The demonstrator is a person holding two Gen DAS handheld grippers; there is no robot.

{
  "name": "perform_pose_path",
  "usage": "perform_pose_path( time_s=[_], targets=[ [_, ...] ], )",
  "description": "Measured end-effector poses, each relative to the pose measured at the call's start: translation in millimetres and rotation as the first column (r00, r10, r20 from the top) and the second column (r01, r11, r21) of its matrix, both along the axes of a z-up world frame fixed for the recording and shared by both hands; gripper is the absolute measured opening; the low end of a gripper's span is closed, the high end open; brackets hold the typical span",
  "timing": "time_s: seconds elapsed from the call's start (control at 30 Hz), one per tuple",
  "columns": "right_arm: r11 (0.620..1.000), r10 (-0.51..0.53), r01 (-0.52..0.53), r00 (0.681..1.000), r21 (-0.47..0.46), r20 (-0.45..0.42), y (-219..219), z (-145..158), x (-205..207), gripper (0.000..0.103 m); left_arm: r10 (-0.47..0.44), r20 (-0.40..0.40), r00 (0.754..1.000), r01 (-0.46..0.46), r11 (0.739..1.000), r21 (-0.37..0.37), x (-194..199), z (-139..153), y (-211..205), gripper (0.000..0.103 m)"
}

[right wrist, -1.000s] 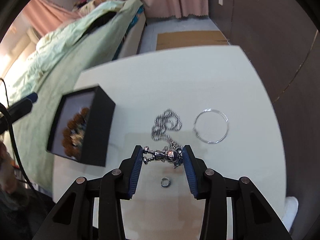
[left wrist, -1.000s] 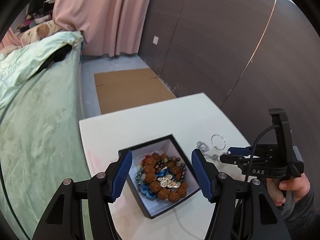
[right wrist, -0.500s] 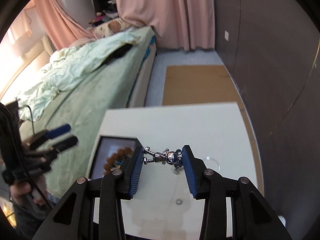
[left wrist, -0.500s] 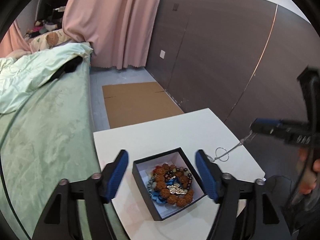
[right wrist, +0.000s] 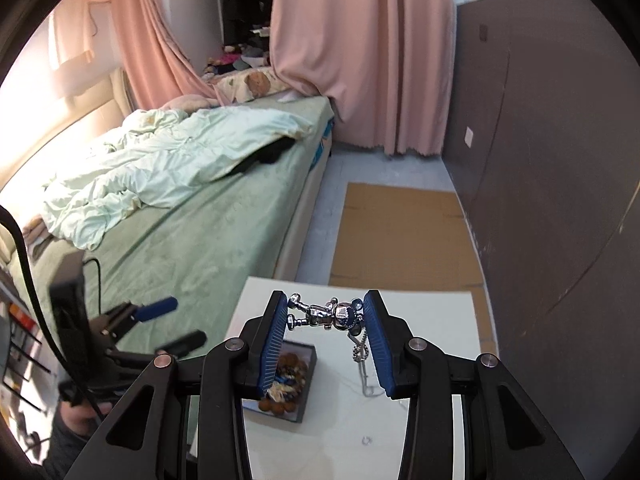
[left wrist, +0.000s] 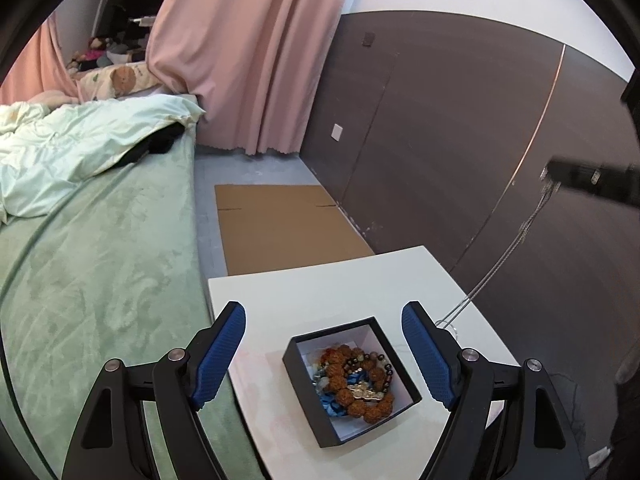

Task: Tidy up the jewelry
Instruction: 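Lift the chain necklace, lower it into the black box, open right gripper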

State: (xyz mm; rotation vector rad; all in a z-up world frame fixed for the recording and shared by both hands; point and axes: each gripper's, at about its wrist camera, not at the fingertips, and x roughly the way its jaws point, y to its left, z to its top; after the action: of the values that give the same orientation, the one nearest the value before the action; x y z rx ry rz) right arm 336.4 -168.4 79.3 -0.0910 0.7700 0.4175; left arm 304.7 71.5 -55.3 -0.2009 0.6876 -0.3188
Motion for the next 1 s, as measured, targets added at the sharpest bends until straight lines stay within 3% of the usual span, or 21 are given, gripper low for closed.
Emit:
perform_pose_path(
  time_s=[0.47,0.63,1.0],
  targets=[
    [0.996,0.086,-0.082,0.982,-0.028,0.171,63.5,89.1,-18.6,0.04,0.032,0.014,0.999,-0.031,0.999,-0.043,-2.4,4.4,18.8,0.081],
    [0.994,0.109,-0.106,0.983,-0.026,0.151,83.4,77.9,-16.0,0.04,0.054,0.009,0.998,-0.054,0.998,-0.038,-1.5,2.5,27.1,0.081],
    [0.988,0.151,-0.151,0.988,0.006,0.036,110.3,20.3,4.2,0.04,0.102,-0.049,0.994,-0.103,0.994,-0.022,1.7,-14.6,47.5,0.081]
  ],
)
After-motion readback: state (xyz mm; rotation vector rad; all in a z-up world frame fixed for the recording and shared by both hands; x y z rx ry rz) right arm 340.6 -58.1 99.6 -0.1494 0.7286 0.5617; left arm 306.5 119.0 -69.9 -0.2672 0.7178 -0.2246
